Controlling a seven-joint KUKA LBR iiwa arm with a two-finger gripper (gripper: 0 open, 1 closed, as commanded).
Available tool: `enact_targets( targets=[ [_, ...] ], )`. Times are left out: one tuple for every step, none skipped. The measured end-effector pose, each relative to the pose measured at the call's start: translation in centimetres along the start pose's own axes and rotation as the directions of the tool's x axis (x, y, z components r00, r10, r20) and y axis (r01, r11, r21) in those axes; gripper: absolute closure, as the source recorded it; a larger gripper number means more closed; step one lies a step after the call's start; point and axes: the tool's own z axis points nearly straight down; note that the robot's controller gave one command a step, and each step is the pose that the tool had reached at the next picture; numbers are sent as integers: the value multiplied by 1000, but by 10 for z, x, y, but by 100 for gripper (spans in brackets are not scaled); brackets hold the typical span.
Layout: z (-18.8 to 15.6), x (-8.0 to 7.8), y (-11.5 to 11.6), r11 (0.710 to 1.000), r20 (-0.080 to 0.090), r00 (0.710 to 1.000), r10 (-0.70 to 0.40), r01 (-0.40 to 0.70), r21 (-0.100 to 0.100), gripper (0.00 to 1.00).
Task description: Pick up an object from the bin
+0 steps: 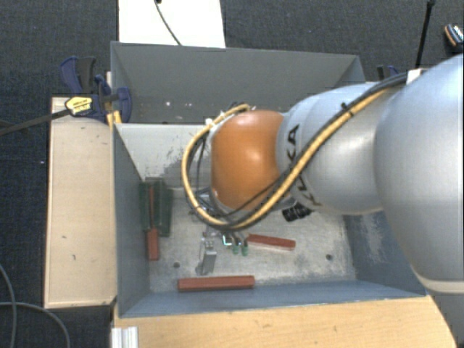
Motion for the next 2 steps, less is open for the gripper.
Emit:
enact_targets(
  targets=[
    [74, -19, -64, 988, 2, 988, 154, -154, 2, 0],
    [71, -51, -129, 977, 12, 977, 215, -215, 0, 0]
  ],
)
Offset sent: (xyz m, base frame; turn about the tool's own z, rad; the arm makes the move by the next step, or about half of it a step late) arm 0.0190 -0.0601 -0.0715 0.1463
